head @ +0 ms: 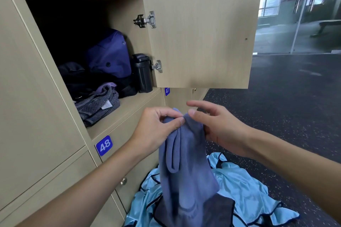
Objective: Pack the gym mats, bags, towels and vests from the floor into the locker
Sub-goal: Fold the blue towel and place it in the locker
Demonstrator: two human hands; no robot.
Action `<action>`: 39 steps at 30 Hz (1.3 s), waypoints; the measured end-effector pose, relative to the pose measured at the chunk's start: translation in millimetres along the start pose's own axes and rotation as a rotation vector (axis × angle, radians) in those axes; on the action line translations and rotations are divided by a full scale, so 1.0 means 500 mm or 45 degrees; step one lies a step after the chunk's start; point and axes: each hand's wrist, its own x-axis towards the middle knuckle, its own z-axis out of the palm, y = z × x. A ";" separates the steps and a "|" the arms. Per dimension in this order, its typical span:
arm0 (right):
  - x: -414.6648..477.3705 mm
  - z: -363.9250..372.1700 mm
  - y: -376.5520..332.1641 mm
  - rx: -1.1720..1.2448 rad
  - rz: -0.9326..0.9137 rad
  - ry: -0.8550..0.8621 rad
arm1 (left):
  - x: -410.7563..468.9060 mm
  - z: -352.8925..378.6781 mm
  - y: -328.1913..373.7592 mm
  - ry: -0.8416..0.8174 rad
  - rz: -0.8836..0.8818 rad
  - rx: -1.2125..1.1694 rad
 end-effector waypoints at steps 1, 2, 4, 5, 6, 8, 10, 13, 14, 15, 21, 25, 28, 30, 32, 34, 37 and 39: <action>-0.003 -0.002 0.001 0.004 0.046 -0.048 | -0.001 0.001 0.002 -0.024 0.013 0.005; -0.006 -0.003 0.002 0.009 0.083 -0.097 | -0.002 0.001 0.002 -0.036 0.021 0.016; -0.008 -0.007 0.004 -0.008 0.113 -0.198 | -0.002 0.000 0.001 -0.036 0.013 0.030; -0.007 -0.009 0.006 -0.041 0.097 -0.206 | -0.002 -0.003 0.000 -0.023 0.003 0.039; -0.004 -0.012 0.007 -0.070 0.070 -0.170 | 0.000 -0.007 -0.002 -0.003 -0.009 0.053; 0.005 -0.022 0.012 -0.102 0.003 -0.017 | 0.004 -0.019 -0.007 0.071 -0.044 0.089; 0.012 -0.036 0.013 -0.141 -0.031 0.126 | 0.012 -0.038 -0.018 0.171 -0.084 0.120; 0.021 -0.068 0.018 -0.178 -0.039 0.274 | 0.019 -0.076 -0.037 0.306 -0.103 0.160; 0.023 -0.080 0.018 -0.161 -0.054 0.333 | 0.019 -0.088 -0.043 0.345 -0.105 0.178; 0.026 -0.091 0.017 -0.163 -0.074 0.396 | 0.020 -0.100 -0.052 0.384 -0.113 0.190; 0.035 -0.135 0.022 -0.187 -0.203 0.675 | 0.028 -0.150 -0.094 0.514 -0.191 0.190; 0.038 -0.137 0.029 -0.242 -0.171 0.647 | 0.029 -0.149 -0.093 0.524 -0.201 0.264; 0.041 -0.135 0.029 -0.300 -0.157 0.642 | 0.028 -0.145 -0.086 0.524 -0.177 0.256; 0.043 -0.138 0.031 -0.300 -0.127 0.641 | 0.029 -0.145 -0.084 0.515 -0.179 0.223; 0.043 -0.142 0.033 -0.267 -0.105 0.623 | 0.029 -0.147 -0.083 0.514 -0.194 0.173; 0.042 -0.146 0.034 -0.258 -0.101 0.589 | 0.028 -0.151 -0.084 0.539 -0.206 0.137; 0.043 -0.149 0.033 -0.337 -0.105 0.541 | 0.026 -0.156 -0.083 0.571 -0.213 0.104; 0.042 -0.148 0.032 -0.428 -0.092 0.537 | 0.026 -0.157 -0.083 0.557 -0.217 0.086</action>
